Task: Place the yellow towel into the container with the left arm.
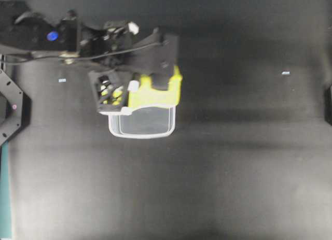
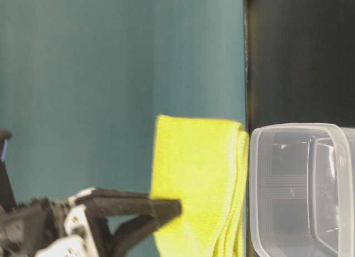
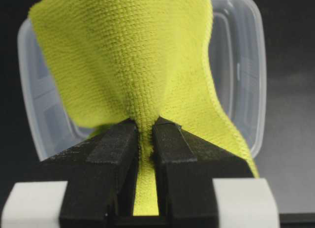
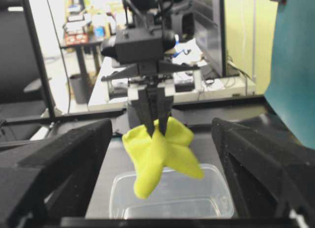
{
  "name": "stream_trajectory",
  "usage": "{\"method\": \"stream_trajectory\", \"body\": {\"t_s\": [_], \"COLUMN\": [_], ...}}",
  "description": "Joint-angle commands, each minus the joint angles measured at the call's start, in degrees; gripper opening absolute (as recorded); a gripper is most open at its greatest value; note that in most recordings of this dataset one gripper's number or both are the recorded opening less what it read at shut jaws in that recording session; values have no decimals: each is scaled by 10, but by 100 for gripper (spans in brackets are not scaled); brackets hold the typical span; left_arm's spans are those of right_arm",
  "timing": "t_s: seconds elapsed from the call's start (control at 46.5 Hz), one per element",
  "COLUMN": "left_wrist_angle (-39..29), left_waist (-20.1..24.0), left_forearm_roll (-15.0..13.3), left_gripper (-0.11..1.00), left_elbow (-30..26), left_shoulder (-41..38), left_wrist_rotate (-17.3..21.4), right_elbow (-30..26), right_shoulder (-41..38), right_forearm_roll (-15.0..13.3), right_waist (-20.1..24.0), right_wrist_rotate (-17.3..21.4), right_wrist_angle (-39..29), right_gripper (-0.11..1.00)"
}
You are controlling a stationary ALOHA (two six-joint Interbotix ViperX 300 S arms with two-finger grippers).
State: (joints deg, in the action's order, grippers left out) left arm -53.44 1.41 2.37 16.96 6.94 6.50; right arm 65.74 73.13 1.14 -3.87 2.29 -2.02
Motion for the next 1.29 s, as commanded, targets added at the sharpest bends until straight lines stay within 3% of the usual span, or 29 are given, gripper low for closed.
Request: {"method": "stream_trajectory", "body": {"t_s": [0.0, 0.71, 0.753, 0.904, 1.012, 1.076, 1.27], "left_wrist_angle": [50, 119, 121, 131, 138, 140, 163], "left_waist": [2, 13, 13, 10, 12, 17, 21], "left_forearm_roll": [2, 2, 2, 2, 2, 2, 2], "left_gripper": [6, 9, 16, 61, 86, 91, 90], "left_elbow": [23, 88, 91, 98, 97, 91, 96], "left_shoulder": [25, 14, 13, 12, 18, 37, 142], "left_wrist_rotate": [-2, -15, -17, -24, -31, -37, -56], "right_elbow": [-6, -6, -6, -6, -6, -5, -4], "right_shoulder": [-4, -4, -4, -4, -4, -4, -4], "right_forearm_roll": [2, 4, 4, 4, 4, 4, 4], "right_waist": [-2, -1, -2, -2, -2, -2, -2], "right_wrist_rotate": [1, 1, 1, 1, 1, 1, 1], "right_wrist_angle": [9, 16, 16, 16, 16, 16, 16], "right_gripper": [79, 79, 79, 79, 79, 79, 79]}}
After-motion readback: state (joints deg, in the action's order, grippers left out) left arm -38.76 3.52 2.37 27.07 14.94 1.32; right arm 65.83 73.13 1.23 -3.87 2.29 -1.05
